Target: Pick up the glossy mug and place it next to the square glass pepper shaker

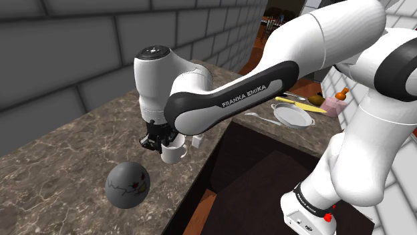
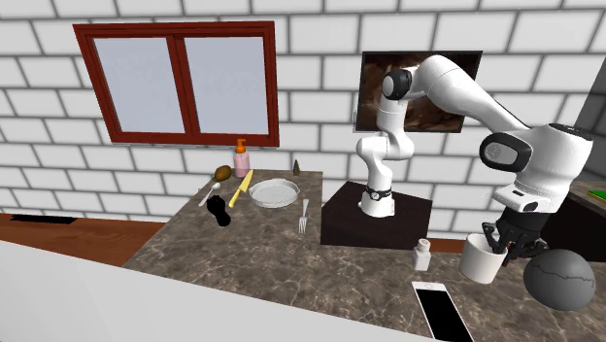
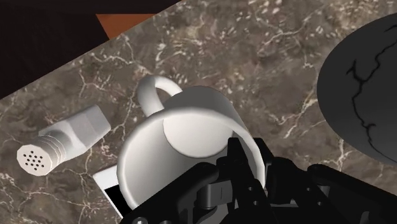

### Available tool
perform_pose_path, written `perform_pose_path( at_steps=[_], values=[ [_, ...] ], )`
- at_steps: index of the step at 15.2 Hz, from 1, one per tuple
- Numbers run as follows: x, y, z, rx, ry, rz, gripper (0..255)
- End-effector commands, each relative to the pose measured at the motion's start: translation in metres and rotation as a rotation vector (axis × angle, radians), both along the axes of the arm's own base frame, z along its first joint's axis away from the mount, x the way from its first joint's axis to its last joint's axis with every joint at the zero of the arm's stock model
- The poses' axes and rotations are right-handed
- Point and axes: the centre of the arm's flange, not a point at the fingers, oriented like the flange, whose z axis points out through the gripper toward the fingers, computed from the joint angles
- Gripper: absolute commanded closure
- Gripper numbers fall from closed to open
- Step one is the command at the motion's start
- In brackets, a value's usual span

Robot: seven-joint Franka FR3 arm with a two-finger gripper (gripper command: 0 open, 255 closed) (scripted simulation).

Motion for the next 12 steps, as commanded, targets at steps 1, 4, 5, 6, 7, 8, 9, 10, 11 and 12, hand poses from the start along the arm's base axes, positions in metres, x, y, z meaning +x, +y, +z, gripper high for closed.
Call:
perform_pose_path(
  at_steps=[1, 4, 5, 6, 7, 8, 9, 10, 11, 12],
  values=[
    [0.0007, -0.0007, -0.0099, 0.001, 0.0, 0.0, 255],
    [0.0007, -0.0007, -0.0198, 0.001, 0.0, 0.0, 255],
    [0.0007, -0.0007, -0.0198, 0.001, 0.0, 0.0, 255],
    [0.0007, -0.0007, -0.0198, 0.001, 0.0, 0.0, 255],
    [0.0007, -0.0007, -0.0198, 0.001, 0.0, 0.0, 255],
    [0.0007, -0.0007, -0.0198, 0.001, 0.0, 0.0, 255],
    [0.0007, -0.0007, -0.0198, 0.001, 0.0, 0.0, 255],
    [0.0007, -0.0007, -0.0198, 0.001, 0.0, 0.0, 255],
    [0.0007, -0.0007, -0.0198, 0.001, 0.0, 0.0, 255],
    [0.0007, -0.0007, -0.0198, 0.001, 0.0, 0.0, 0]
  ],
)
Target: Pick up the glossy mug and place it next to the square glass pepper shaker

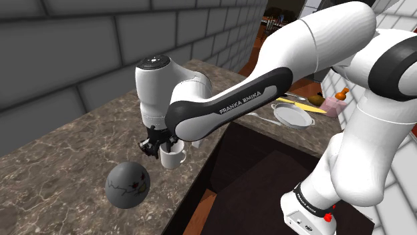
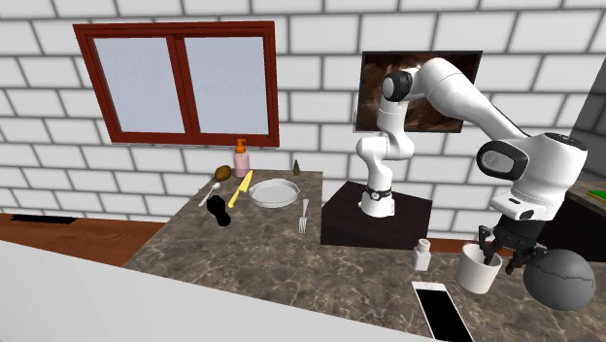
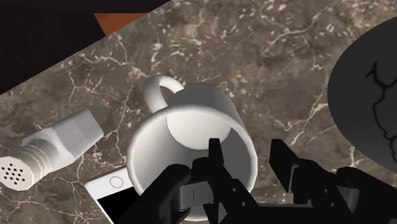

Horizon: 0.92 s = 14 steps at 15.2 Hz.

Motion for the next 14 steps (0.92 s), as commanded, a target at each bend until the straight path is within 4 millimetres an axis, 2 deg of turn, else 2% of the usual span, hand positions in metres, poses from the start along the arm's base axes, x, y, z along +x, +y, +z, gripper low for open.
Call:
perform_pose_path(
  at_steps=[1, 5, 9, 14],
  values=[
    [0.0, 0.0, 0.0, 0.0, 0.0, 0.0, 0],
    [0.0, 0.0, 0.0, 0.0, 0.0, 0.0, 0],
    [-0.003, 0.003, 0.05, 0.0, 0.0, 0.0, 0],
    [-0.003, 0.003, 0.05, 0.0, 0.0, 0.0, 0]
  ],
)
